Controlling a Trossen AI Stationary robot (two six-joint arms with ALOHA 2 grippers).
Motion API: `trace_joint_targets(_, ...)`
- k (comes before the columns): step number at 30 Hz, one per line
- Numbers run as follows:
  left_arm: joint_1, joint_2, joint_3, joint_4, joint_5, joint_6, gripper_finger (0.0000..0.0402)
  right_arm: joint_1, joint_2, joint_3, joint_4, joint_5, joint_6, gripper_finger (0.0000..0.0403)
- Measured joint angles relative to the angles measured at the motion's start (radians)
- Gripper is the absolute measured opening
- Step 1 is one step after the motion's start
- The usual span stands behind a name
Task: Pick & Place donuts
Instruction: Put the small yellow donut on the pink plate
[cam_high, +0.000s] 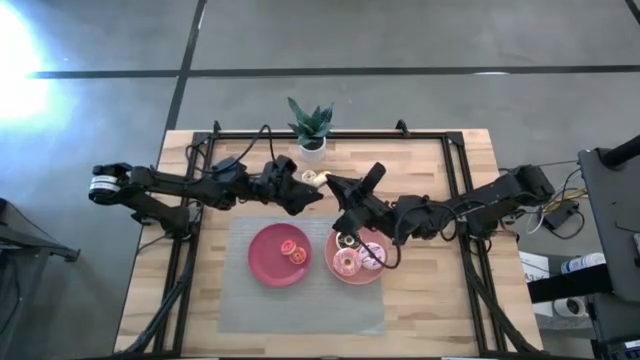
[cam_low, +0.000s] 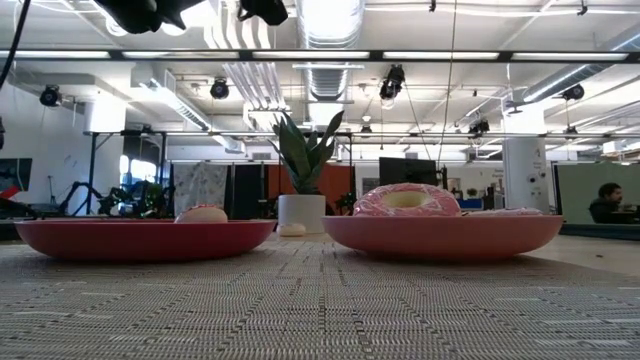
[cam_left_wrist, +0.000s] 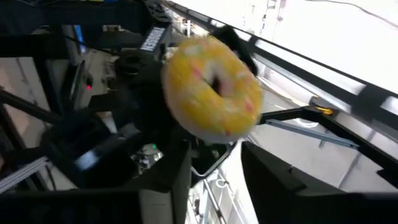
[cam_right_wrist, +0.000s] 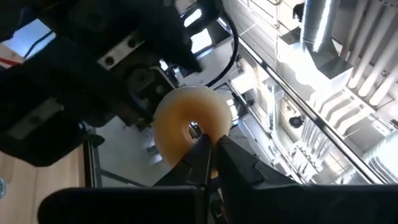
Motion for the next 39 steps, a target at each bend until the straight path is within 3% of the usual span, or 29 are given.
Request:
trace_joint_targets(5, 0.009, -0.001, 0.000, -0.010, -0.002, 0.014, 0.0077, 0.018, -0.011, -0.001, 0.001, 0.000, 0.000, 0.0013)
trace_joint_targets(9, 0.016, -0.017, -0.001, -0.010, -0.038, 0.040, 0.0073, 0.030, -0.016, -0.001, 0.002, 0.009, -0.003, 0.0013)
trace_joint_targets(25, 0.016, -0.053, -0.002, -0.088, -0.066, 0.081, 0.0132, 0.056, -0.018, -0.005, -0.002, -0.001, -0.070, 0.0013)
trace_joint_targets(39, 0.017, -0.052, -0.002, -0.096, -0.083, 0.082, 0.0130, 0.069, -0.019, -0.039, -0.003, -0.023, -0.072, 0.0013)
